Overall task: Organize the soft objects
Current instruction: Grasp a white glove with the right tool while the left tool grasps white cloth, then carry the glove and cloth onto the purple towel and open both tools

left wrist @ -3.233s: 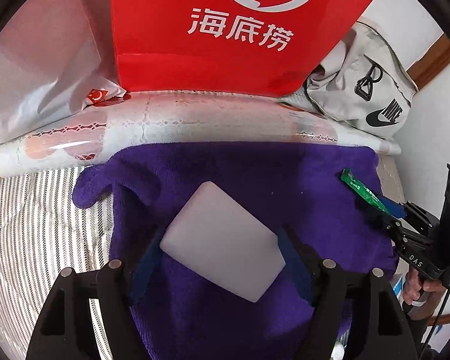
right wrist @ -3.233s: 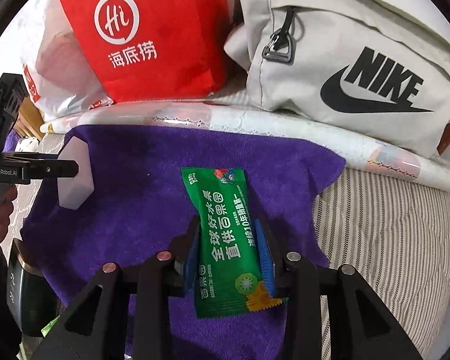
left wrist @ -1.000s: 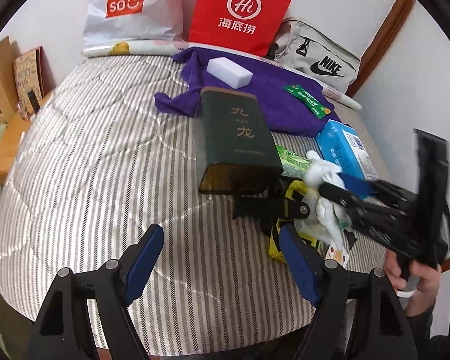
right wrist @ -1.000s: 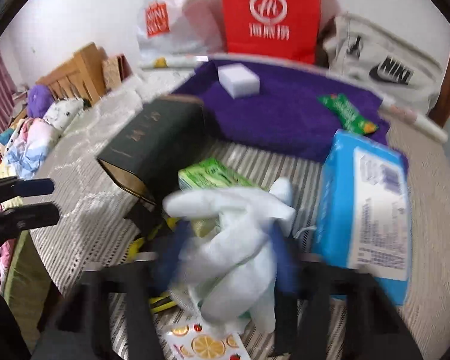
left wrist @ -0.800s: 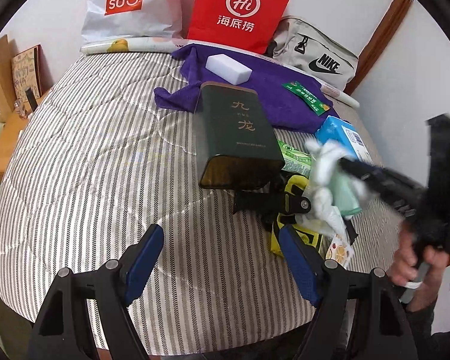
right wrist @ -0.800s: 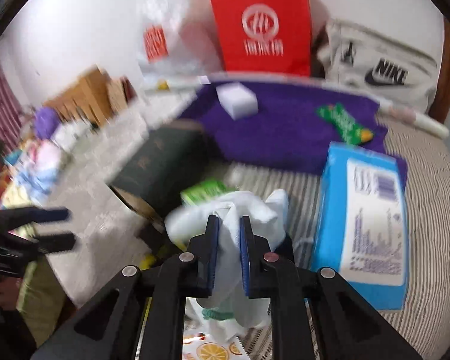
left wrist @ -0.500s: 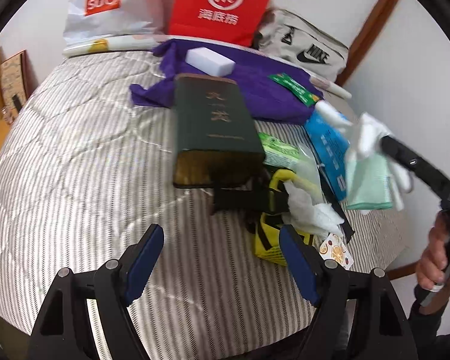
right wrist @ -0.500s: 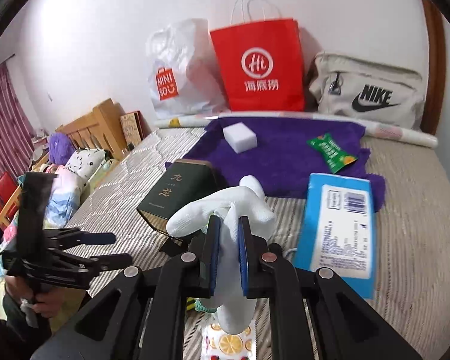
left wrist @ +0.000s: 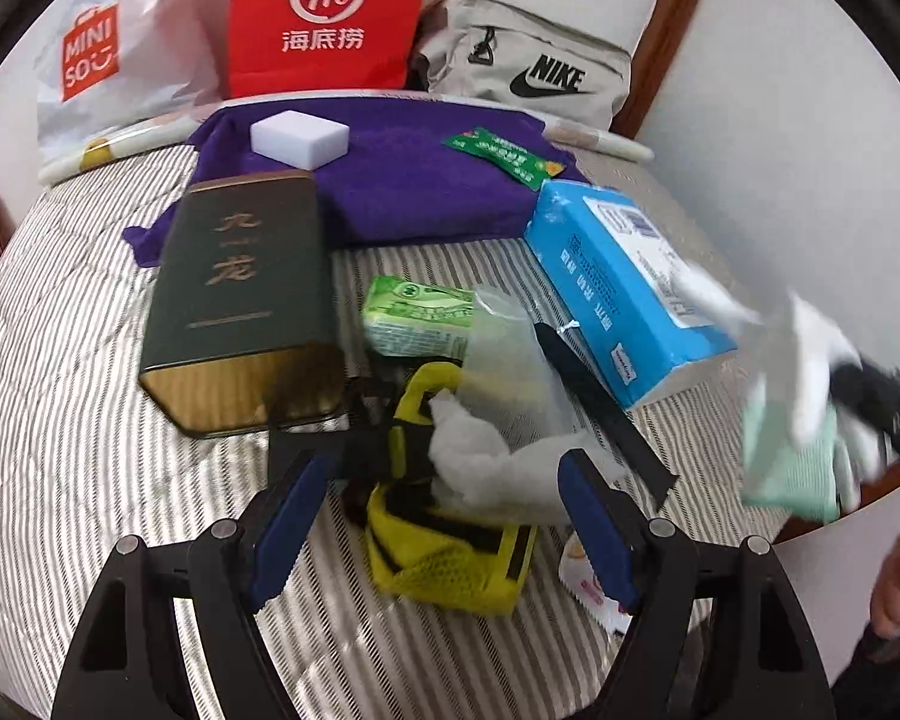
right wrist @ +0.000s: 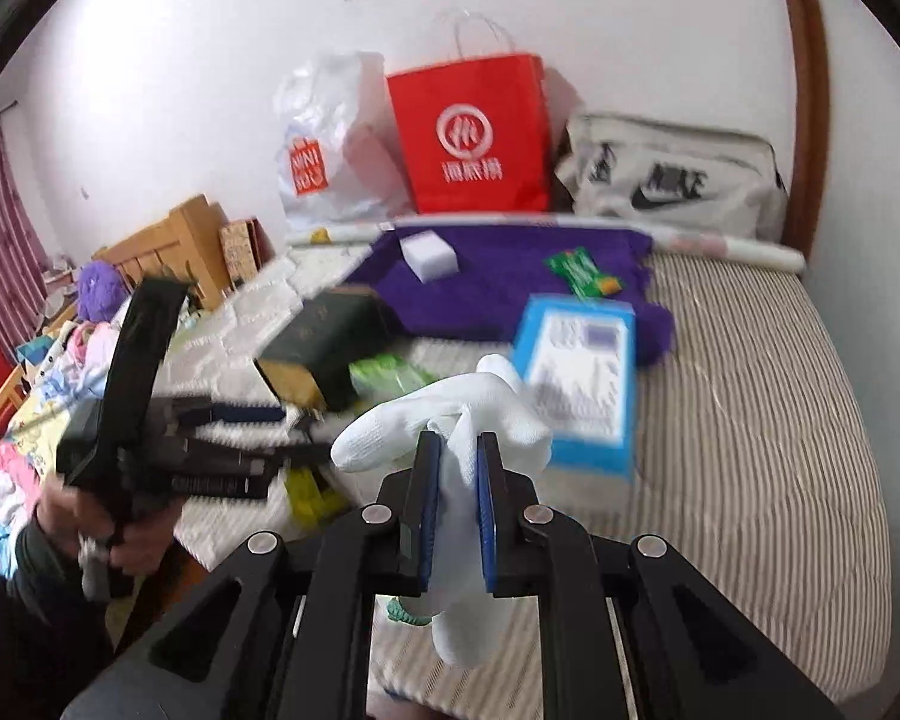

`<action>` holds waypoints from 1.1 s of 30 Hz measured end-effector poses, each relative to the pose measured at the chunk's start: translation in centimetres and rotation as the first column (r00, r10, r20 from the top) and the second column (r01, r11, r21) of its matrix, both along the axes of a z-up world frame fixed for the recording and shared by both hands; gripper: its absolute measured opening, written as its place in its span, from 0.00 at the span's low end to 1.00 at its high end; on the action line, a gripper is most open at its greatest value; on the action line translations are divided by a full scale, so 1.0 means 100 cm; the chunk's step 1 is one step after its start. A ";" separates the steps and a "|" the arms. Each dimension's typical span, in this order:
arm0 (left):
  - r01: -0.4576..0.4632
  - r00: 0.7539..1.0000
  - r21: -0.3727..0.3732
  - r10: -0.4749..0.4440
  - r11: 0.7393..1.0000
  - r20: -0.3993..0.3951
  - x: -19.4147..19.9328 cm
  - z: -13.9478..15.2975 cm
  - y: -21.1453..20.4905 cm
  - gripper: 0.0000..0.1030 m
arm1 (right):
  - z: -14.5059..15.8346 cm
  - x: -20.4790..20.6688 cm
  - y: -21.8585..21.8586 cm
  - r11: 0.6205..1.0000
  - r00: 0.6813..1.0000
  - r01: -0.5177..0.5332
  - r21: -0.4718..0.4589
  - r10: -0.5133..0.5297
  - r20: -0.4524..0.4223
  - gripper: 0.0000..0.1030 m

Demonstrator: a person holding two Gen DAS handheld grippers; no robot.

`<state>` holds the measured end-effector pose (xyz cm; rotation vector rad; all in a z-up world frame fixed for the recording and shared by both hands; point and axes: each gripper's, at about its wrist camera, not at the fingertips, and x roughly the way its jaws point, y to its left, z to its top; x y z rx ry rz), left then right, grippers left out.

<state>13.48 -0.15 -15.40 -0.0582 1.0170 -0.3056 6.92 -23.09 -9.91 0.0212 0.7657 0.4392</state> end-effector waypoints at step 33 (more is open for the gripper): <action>-0.152 0.988 -0.004 0.152 0.988 -0.026 -0.031 -0.021 0.081 0.25 | -0.109 0.038 0.005 0.997 0.979 0.067 -0.048 -0.075 -0.188 0.40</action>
